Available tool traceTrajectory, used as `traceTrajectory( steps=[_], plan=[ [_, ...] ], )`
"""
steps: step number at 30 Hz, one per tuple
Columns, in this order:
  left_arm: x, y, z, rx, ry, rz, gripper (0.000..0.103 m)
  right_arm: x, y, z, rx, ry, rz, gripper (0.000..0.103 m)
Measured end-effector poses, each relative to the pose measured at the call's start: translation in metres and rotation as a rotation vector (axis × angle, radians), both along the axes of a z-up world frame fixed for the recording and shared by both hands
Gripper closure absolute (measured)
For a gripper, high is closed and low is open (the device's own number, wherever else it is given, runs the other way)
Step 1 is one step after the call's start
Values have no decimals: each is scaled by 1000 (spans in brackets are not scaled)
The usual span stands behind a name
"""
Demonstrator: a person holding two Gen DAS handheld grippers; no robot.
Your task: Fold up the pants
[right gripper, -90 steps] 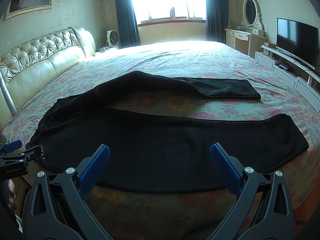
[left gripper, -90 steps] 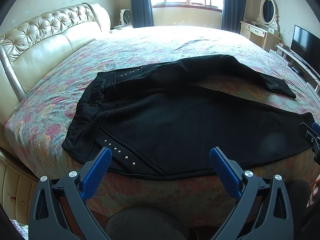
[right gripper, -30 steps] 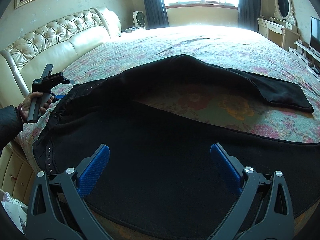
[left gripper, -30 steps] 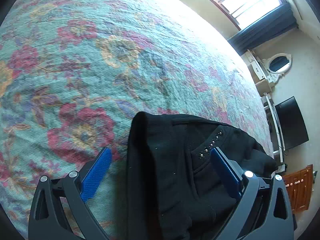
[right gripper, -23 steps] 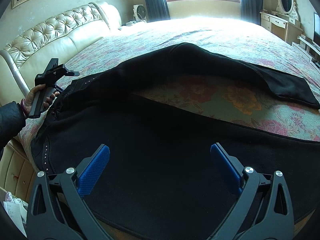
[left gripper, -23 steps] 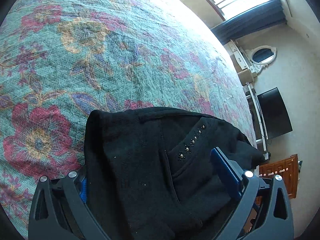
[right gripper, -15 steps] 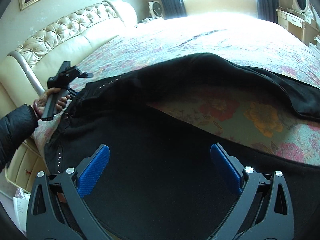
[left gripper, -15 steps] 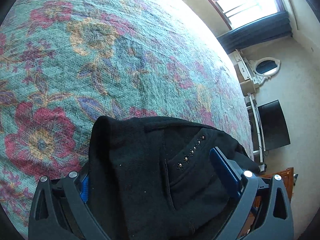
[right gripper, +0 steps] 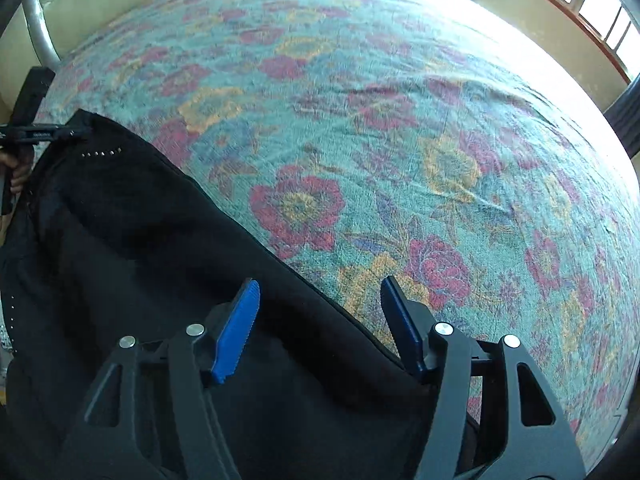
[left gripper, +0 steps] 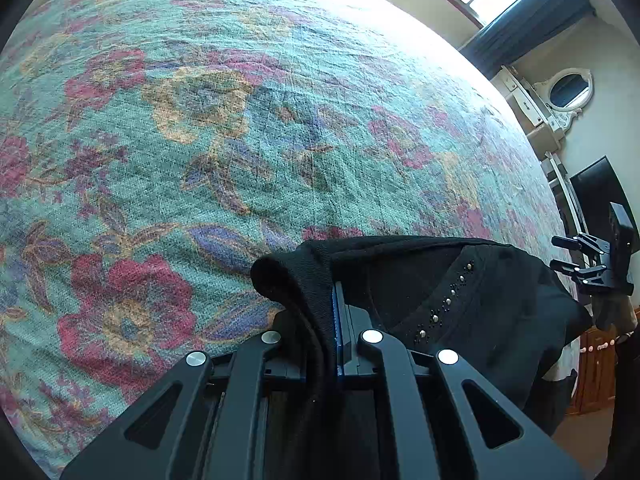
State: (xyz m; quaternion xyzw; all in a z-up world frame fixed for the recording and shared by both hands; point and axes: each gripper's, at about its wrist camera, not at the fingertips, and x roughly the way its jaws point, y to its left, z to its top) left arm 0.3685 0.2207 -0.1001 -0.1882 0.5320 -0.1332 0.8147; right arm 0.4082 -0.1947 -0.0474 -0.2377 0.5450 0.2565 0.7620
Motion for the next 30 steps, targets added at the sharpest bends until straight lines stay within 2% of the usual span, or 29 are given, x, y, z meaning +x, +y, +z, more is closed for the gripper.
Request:
traceTrajectory(
  steps=[1, 2, 3, 4, 5, 7, 9, 12, 16, 18, 21, 25, 28, 30],
  plan=[
    [0, 2, -1, -16, 2, 3, 94, -2, 4, -8, -18, 3, 36, 38],
    [-3, 6, -2, -40, 8, 13, 94, -3, 9, -14, -28, 20, 68, 27],
    [-3, 10, -4, -64, 11, 22, 94, -3, 12, -22, -34, 55, 86, 23],
    [-4, 14, -5, -89, 11, 31, 94, -2, 14, -32, -46, 102, 85, 40],
    [-5, 18, -7, -118, 8, 42, 94, -2, 13, -37, -10, 163, 69, 54],
    [-9, 23, -9, -151, 0, 62, 94, -10, 14, -31, 23, 145, 72, 89],
    [-13, 23, -6, -144, -24, 63, 94, -26, 15, -19, -4, 51, 84, 91],
    [-24, 22, 8, -130, -95, 66, 95, -57, 10, 15, 14, -148, 78, 91],
    [-45, 34, 41, -235, -217, 115, 95, -111, 5, 65, -20, -436, 94, 91],
    [-61, 37, 61, -280, -275, 99, 95, -151, 2, 82, -40, -561, 95, 91],
    [-98, 35, 84, -291, -336, 45, 95, -232, 7, 85, -115, -742, 122, 91],
    [-163, 42, 82, -331, -335, 32, 94, -329, 9, 58, -129, -800, 134, 89],
    [-205, 31, 57, -278, -264, 24, 84, -374, 13, 23, -107, -741, 127, 88],
    [-231, 33, 35, -226, -204, 30, 76, -389, 16, -1, -92, -647, 111, 84]
  ],
)
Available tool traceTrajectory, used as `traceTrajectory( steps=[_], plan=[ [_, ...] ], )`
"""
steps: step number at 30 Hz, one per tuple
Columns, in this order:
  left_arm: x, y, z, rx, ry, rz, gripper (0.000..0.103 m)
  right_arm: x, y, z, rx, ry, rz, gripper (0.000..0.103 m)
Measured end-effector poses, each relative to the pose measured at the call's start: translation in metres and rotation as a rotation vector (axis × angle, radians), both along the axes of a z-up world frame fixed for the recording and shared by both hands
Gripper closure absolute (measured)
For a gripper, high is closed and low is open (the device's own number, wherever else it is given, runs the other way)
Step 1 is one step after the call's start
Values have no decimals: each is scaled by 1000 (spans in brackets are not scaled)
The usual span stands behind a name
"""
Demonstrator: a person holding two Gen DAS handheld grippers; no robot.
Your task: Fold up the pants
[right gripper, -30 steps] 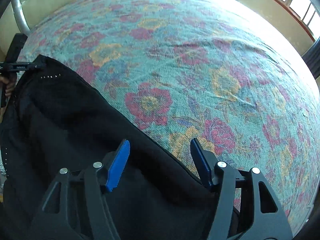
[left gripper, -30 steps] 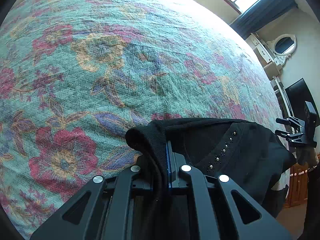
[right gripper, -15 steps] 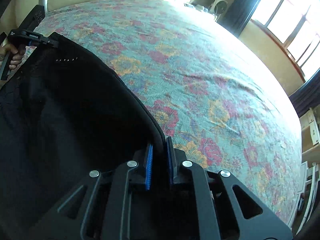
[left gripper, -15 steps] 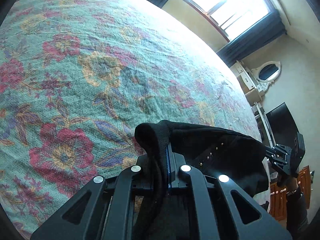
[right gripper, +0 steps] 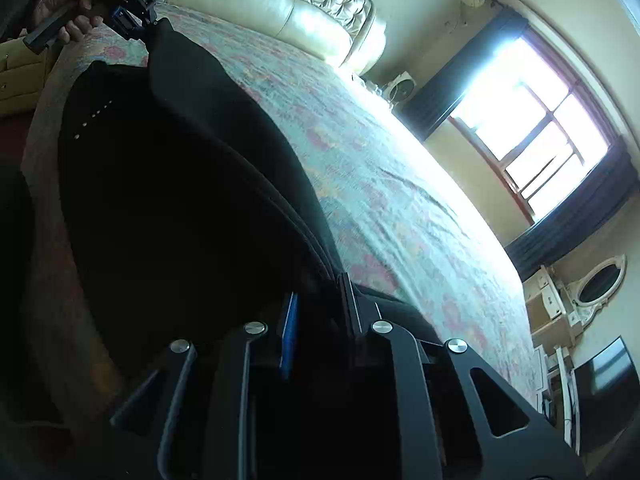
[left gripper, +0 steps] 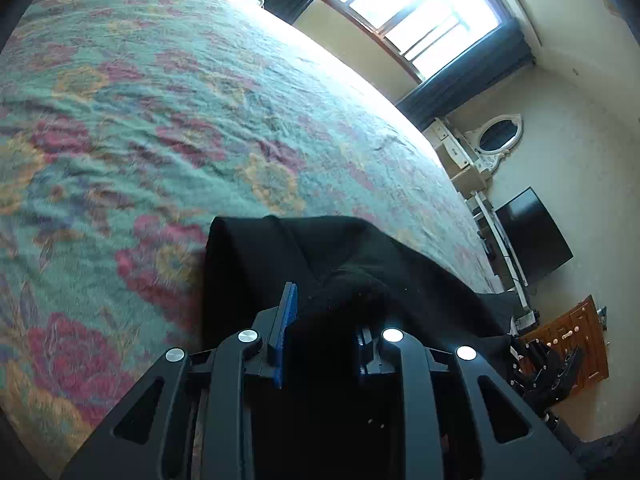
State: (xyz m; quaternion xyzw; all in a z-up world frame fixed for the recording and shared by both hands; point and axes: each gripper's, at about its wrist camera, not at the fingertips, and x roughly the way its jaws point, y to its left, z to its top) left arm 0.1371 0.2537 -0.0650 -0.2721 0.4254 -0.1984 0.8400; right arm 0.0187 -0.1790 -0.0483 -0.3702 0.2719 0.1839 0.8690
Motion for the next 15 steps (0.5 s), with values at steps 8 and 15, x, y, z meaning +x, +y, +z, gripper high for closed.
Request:
traceTrajectory(
  steps=[8, 15],
  plan=[
    [-69, 27, -26, -106, 93, 210, 67, -1, -40, 5, 557, 341, -216, 36],
    [-63, 4, -10, -190, 63, 294, 56, 21, -121, -37, 1324, 640, -536, 35]
  ],
)
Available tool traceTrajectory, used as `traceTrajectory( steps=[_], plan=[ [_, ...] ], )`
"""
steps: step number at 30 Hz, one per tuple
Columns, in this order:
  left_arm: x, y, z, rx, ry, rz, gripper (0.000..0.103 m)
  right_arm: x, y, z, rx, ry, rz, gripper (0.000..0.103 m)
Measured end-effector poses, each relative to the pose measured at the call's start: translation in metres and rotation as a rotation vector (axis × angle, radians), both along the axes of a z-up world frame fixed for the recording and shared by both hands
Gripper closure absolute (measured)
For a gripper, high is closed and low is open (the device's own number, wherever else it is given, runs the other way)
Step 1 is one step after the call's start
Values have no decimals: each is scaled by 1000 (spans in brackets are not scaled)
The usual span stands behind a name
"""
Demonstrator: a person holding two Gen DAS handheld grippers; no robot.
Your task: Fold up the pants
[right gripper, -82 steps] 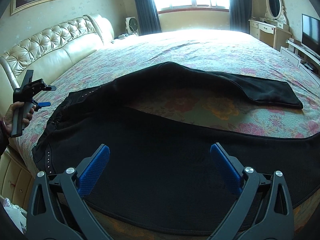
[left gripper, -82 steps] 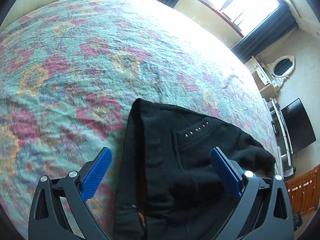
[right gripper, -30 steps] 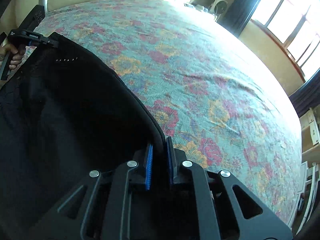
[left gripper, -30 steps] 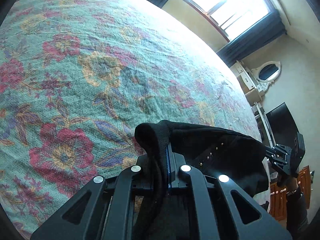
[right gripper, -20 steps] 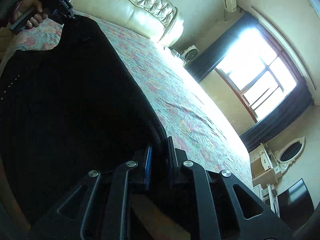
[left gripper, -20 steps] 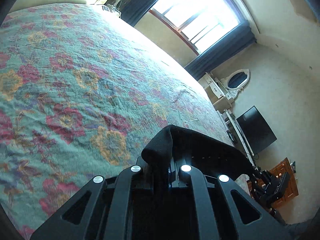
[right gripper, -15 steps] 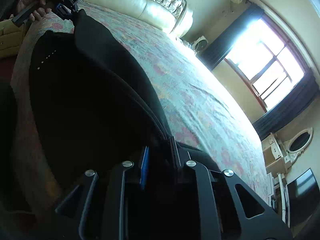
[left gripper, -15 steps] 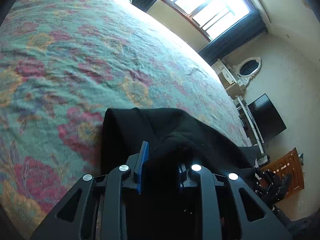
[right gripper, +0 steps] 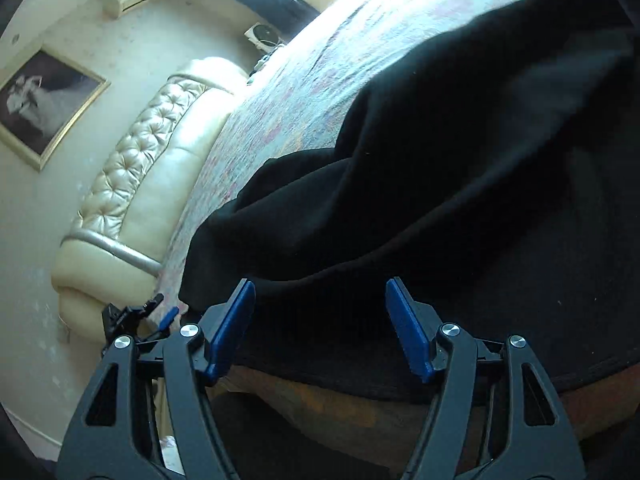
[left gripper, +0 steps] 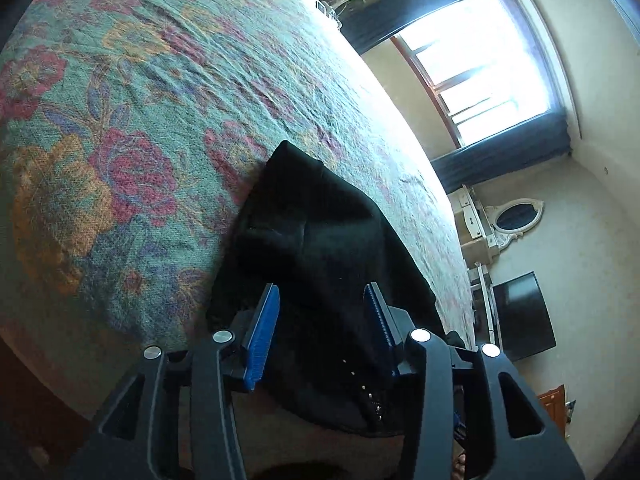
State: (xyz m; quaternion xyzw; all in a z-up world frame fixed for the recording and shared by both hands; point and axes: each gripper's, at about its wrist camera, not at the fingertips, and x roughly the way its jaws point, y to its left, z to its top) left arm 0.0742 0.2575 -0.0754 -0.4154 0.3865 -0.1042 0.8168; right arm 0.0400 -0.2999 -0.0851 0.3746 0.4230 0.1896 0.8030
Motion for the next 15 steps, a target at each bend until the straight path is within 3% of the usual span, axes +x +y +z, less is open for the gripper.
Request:
traceTrajectory(
  steps=[5, 9, 13, 15],
  plan=[
    [17, -12, -14, -28, 74, 78, 55, 7, -6, -14, 175, 49, -105, 35],
    [7, -10, -20, -95, 120, 192, 55, 17, 6, -20, 226, 87, -111, 33],
    [10, -12, -23, -38, 122, 204, 51, 24, 13, -30, 243, 131, -122, 33],
    [12, -12, -25, -68, 127, 225, 46, 22, 10, -30, 265, 136, -147, 33]
  ],
)
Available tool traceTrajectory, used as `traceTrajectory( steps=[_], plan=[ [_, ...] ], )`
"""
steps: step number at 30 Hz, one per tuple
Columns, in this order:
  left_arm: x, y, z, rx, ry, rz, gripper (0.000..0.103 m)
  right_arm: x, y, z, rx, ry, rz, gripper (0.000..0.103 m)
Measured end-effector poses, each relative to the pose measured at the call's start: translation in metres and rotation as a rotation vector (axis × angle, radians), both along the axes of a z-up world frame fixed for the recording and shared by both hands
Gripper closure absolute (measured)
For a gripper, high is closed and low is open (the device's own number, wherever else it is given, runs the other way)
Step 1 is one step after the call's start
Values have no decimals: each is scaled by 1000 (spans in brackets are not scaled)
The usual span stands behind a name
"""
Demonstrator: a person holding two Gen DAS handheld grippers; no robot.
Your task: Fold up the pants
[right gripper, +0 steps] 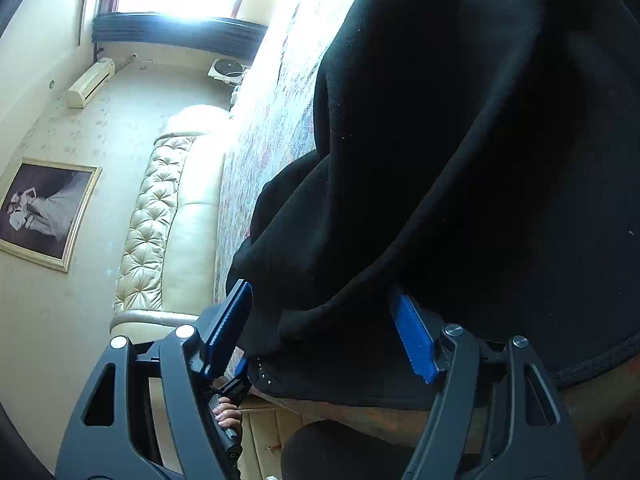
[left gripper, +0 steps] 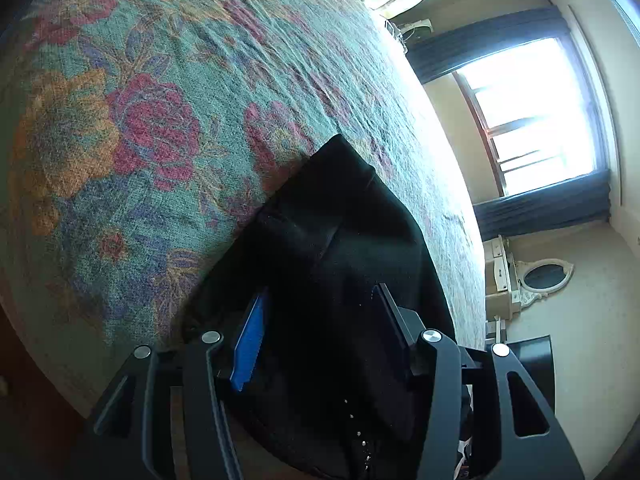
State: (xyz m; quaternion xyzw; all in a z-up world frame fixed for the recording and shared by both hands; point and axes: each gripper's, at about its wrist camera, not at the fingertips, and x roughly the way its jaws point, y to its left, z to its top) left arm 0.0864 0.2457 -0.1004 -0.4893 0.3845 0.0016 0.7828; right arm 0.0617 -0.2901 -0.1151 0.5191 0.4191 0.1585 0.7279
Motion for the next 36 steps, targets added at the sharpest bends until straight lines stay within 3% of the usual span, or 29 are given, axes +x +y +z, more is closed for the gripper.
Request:
traceTrajectory(
  steps=[3, 5, 6, 7, 8, 9, 11, 19, 23, 26, 30, 32, 34, 36],
  plan=[
    [10, -5, -1, -4, -2, -13, 42, 2, -1, -6, 8, 22, -32, 36],
    [14, -3, -1, -10, -20, -16, 43, 0, -1, -10, -7, 25, -42, 59],
    [14, -1, 0, -13, -38, -5, 55, 0, -1, -14, -3, 28, -45, 79],
    [16, -2, 0, -2, -30, 4, 65, 1, -8, -20, 10, 28, -50, 89],
    [15, 0, 0, 11, -10, 7, 87, -2, -13, -22, 21, 29, -54, 90],
    [15, 2, -2, 0, -4, 9, 91, -5, -18, -20, 28, 23, -55, 93],
    [5, 10, -4, -40, -20, 12, 91, -10, -21, -12, 20, -4, -51, 94],
    [-27, 16, 29, -56, -112, -29, 93, -32, -28, 26, -30, -139, -20, 96],
    [-44, 24, 26, -89, -105, -23, 93, -48, -35, 19, -17, -112, -2, 96],
    [-57, 29, 9, -126, -56, -21, 93, -55, -33, 12, -23, -76, 22, 96],
    [-64, 32, -17, -112, -7, -25, 93, -63, -30, -8, -58, -26, 39, 96],
    [-63, 30, -23, -103, -22, -33, 91, -64, -28, -26, -65, 16, 60, 96],
    [-65, 31, -20, -81, -53, -58, 91, -69, -34, -38, 2, 35, 52, 94],
    [-69, 36, -10, -67, -87, -74, 78, -73, -42, -38, 36, 33, 52, 82]
  ],
)
